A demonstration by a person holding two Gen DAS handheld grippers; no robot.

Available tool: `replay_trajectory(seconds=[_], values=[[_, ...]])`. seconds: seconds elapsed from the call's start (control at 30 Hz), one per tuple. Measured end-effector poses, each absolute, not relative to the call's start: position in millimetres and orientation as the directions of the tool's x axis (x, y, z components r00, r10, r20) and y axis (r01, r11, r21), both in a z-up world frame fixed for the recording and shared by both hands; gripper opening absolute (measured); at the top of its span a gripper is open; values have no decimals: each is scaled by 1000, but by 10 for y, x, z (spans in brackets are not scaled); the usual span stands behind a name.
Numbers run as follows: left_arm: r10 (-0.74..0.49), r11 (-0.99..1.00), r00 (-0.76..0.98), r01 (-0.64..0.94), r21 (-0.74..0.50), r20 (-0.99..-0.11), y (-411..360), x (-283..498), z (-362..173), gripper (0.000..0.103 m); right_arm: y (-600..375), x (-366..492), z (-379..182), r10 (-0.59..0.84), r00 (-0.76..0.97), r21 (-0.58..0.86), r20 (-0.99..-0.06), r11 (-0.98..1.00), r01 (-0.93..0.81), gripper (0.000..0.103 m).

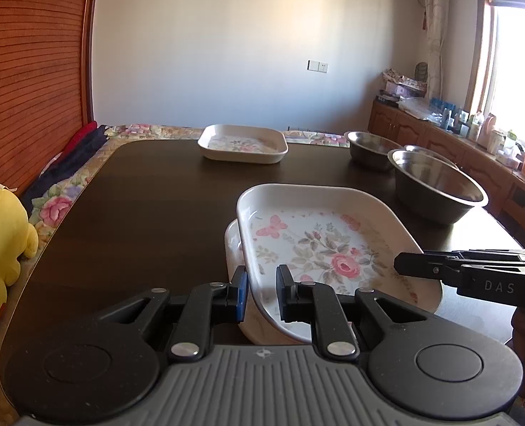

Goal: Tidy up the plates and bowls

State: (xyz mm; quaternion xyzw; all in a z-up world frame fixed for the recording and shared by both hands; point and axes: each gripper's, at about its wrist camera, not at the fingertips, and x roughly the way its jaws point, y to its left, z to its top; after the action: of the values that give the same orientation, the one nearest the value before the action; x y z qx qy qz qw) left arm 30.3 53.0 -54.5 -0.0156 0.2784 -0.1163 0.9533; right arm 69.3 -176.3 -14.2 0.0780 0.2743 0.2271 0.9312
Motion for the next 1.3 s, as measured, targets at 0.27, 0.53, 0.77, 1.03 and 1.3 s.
replay_trajectory(seconds=[0.27, 0.53, 0.77, 1.03, 1.3], values=[[-222, 974, 814, 210, -85, -537, 536, 302, -601, 18, -1760, 700, -159, 463, 753, 269, -468, 886, -378, 16], [-218, 975, 820, 208, -79, -529, 524, 302, -608, 18, -1736, 682, -190, 452, 764, 260, -460, 892, -371, 16], [-189, 980, 831, 192, -51, -523, 507, 302, -631, 18, -1689, 640, -210, 433, 783, 225, -446, 901, -370, 18], [-185, 981, 828, 182, -59, -529, 536, 319, -658, 19, -1689, 624, -225, 431, 787, 219, -440, 902, -372, 18], [-189, 981, 824, 180, -69, -534, 539, 326, -666, 19, -1728, 576, -143, 438, 799, 231, -411, 898, -373, 18]])
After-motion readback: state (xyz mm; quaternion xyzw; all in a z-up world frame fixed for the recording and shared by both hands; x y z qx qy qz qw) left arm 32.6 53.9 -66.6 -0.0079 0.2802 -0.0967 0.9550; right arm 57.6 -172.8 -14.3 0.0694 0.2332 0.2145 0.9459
